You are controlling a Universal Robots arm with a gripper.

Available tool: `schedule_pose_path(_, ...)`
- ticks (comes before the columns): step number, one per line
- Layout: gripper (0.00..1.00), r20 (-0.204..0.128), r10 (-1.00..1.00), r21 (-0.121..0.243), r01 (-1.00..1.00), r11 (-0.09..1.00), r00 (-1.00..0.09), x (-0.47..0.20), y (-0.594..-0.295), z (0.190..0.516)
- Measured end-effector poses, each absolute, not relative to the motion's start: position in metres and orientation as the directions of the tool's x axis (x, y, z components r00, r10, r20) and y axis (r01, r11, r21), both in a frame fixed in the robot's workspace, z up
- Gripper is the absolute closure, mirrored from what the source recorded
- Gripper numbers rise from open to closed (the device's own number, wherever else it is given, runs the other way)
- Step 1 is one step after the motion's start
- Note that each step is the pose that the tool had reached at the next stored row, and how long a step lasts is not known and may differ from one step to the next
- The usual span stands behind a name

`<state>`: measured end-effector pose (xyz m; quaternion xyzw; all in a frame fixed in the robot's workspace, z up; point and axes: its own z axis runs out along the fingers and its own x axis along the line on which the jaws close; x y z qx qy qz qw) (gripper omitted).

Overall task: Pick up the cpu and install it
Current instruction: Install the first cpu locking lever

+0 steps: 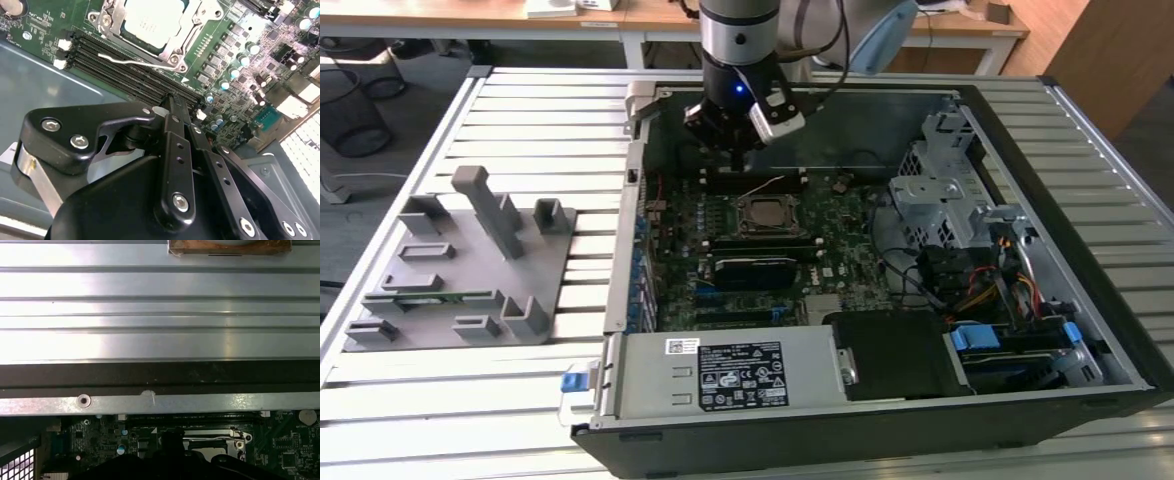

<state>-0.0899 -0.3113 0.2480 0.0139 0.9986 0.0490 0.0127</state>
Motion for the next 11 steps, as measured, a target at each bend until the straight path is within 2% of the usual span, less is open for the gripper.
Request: schedule_pose_path(11, 0.89, -0.032, 0.029, 0.098, 0.026, 0.995, -0.999, -0.0851, -0.3139, 0.2423)
